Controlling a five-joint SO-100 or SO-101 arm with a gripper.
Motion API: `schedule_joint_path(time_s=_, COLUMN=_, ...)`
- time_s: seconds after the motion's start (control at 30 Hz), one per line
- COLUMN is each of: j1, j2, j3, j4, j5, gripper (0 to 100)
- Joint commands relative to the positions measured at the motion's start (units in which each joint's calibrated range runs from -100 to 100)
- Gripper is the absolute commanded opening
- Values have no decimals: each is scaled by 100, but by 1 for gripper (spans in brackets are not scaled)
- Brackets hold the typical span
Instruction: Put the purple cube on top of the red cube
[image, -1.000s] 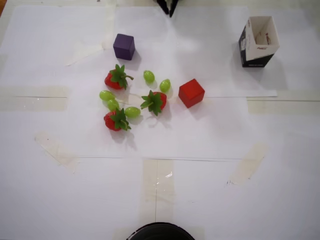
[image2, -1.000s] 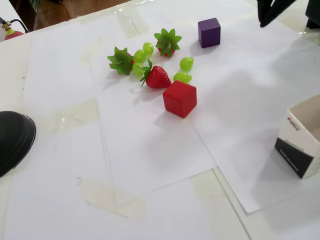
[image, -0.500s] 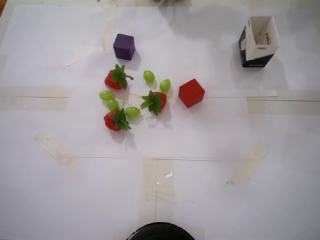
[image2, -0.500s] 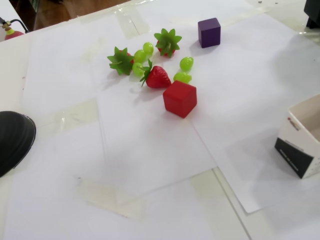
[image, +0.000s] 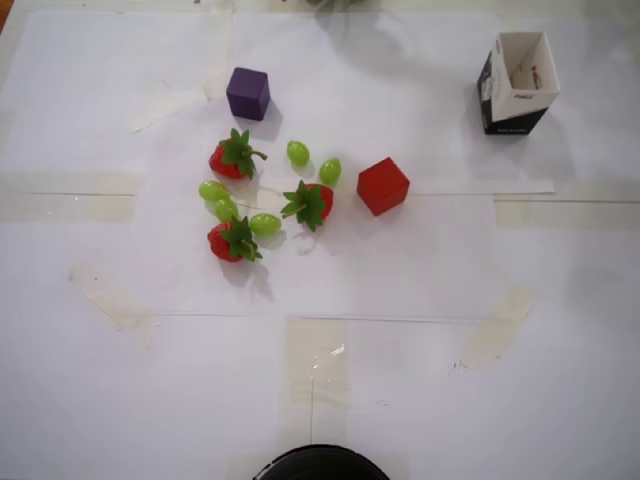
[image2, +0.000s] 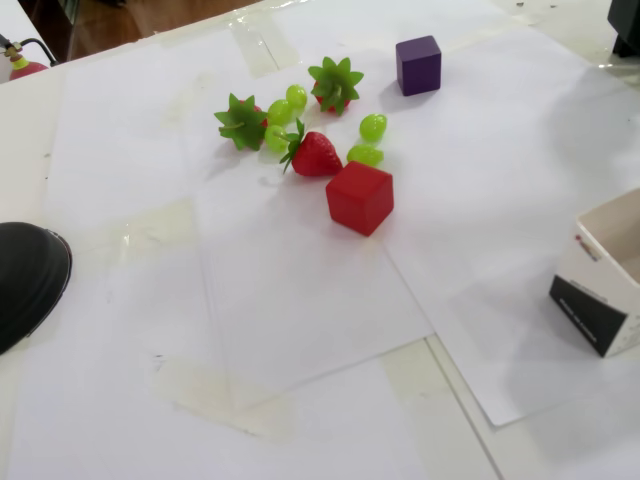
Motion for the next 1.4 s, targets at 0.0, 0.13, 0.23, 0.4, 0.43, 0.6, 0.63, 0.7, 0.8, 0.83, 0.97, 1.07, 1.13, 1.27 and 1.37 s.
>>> schedule_joint_path(time_s=0.0, j1=151, j2=706, j3=-727, j4=75, j5=73, gripper=0)
schedule_joint_path(time_s=0.13, j1=269, j2=1110, j3=-799, j4=1, j5=132, gripper=0)
schedule_joint_path(time_s=0.23, j1=328, j2=1247, j3=-772, j4=-56, j5=151, gripper=0)
schedule_joint_path(time_s=0.4, j1=423, j2=1333, j3=-563, j4=-342, j5=161, gripper=0)
schedule_joint_path(time_s=0.43, j1=431, j2=1342, j3=-527, j4=-432, j5=161, gripper=0)
schedule_joint_path(time_s=0.6, j1=438, j2=1428, j3=-381, j4=-775, j5=176, gripper=0)
schedule_joint_path(time_s=0.63, j1=438, j2=1454, j3=-345, j4=-840, j5=176, gripper=1)
schedule_joint_path(time_s=0.7, j1=438, j2=1480, j3=-227, j4=-1020, j5=142, gripper=5)
schedule_joint_path(time_s=0.8, j1=431, j2=1480, j3=73, j4=-1371, j5=142, gripper=12)
schedule_joint_path(time_s=0.83, j1=423, j2=1471, j3=173, j4=-1477, j5=137, gripper=14)
schedule_joint_path(time_s=0.97, j1=416, j2=1428, j3=428, j4=-1771, j5=132, gripper=21)
schedule_joint_path(time_s=1.07, j1=453, j2=1359, j3=564, j4=-1829, j5=98, gripper=23)
schedule_joint_path(time_s=1.13, j1=460, j2=1316, j3=601, j4=-1788, j5=44, gripper=24)
schedule_joint_path(time_s=1.27, j1=394, j2=1273, j3=701, j4=-1706, j5=-59, gripper=27)
schedule_joint_path(time_s=1.37, j1=232, j2=1256, j3=746, j4=-1543, j5=-249, gripper=28)
